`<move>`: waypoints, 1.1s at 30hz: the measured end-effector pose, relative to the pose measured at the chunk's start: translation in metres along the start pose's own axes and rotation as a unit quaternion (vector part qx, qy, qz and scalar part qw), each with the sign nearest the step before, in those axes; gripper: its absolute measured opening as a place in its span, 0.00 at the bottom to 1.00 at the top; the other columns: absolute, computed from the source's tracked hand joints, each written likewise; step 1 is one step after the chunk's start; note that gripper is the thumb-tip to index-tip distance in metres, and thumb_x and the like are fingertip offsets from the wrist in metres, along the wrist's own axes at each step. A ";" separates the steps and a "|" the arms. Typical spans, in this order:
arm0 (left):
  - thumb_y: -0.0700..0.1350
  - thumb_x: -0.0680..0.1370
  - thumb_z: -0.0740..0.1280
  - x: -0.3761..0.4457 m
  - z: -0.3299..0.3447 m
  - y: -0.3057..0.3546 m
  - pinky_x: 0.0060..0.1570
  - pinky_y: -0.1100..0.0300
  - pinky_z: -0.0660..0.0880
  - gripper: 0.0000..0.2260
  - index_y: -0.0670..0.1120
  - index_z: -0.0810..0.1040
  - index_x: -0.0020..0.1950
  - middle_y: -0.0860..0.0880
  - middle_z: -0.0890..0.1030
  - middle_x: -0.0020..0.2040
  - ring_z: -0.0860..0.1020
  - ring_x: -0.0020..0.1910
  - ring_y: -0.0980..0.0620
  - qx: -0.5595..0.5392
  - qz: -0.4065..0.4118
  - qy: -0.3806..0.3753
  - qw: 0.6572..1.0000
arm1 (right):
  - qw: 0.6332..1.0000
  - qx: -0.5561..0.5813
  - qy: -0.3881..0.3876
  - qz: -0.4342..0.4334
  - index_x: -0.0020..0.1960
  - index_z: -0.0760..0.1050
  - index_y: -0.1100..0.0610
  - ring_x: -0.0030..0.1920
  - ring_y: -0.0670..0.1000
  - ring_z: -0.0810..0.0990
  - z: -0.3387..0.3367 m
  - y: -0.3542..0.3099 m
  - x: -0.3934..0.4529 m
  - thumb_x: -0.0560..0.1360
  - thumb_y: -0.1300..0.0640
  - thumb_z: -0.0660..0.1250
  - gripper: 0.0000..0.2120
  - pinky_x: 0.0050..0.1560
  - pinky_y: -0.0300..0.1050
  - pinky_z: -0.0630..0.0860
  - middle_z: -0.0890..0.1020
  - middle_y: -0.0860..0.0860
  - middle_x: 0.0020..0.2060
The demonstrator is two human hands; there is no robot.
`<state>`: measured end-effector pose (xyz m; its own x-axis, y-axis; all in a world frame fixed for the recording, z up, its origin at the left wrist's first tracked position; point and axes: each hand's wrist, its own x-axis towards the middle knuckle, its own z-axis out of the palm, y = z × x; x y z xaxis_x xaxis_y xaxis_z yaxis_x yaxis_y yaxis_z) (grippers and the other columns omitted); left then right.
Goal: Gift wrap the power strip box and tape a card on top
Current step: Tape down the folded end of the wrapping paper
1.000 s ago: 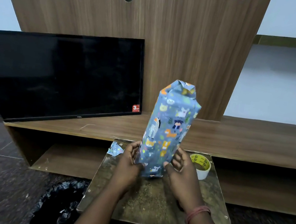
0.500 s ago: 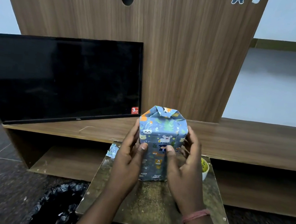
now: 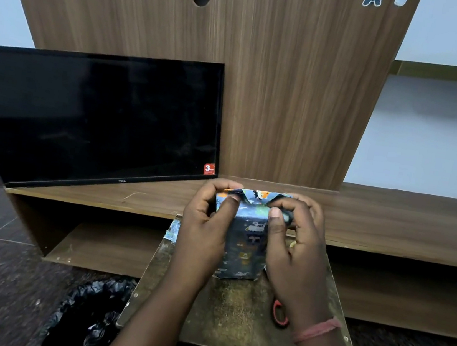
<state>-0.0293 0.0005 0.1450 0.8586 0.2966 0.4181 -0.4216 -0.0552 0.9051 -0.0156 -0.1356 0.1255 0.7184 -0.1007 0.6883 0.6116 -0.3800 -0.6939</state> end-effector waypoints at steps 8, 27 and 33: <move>0.37 0.82 0.64 0.001 -0.006 0.002 0.53 0.52 0.78 0.11 0.48 0.85 0.52 0.51 0.86 0.52 0.83 0.53 0.49 -0.015 0.002 -0.015 1.000 | 0.999 0.051 -0.012 0.000 0.65 0.72 0.49 0.64 0.50 0.75 -0.004 -0.008 0.000 0.79 0.55 0.68 0.15 0.64 0.44 0.72 0.76 0.46 0.62; 0.51 0.79 0.67 -0.004 -0.003 -0.010 0.67 0.53 0.70 0.04 0.53 0.80 0.49 0.59 0.79 0.62 0.74 0.68 0.60 0.021 0.014 -0.101 0.995 | 0.969 -0.131 -0.038 -0.204 0.59 0.84 0.55 0.63 0.56 0.76 -0.017 0.013 0.004 0.75 0.63 0.67 0.15 0.65 0.52 0.71 0.77 0.53 0.69; 0.44 0.77 0.67 -0.008 -0.006 -0.011 0.43 0.58 0.75 0.06 0.52 0.75 0.53 0.55 0.78 0.47 0.75 0.42 0.55 -0.017 0.004 -0.121 0.992 | 0.995 0.042 -0.051 -0.081 0.55 0.85 0.52 0.66 0.52 0.76 -0.022 0.010 0.002 0.76 0.56 0.74 0.09 0.63 0.47 0.76 0.73 0.48 0.72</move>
<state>-0.0335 0.0042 0.1315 0.8982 0.0575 0.4358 -0.4352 -0.0238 0.9000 -0.0153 -0.1604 0.1243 0.6359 0.0505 0.7701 0.7439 -0.3060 -0.5941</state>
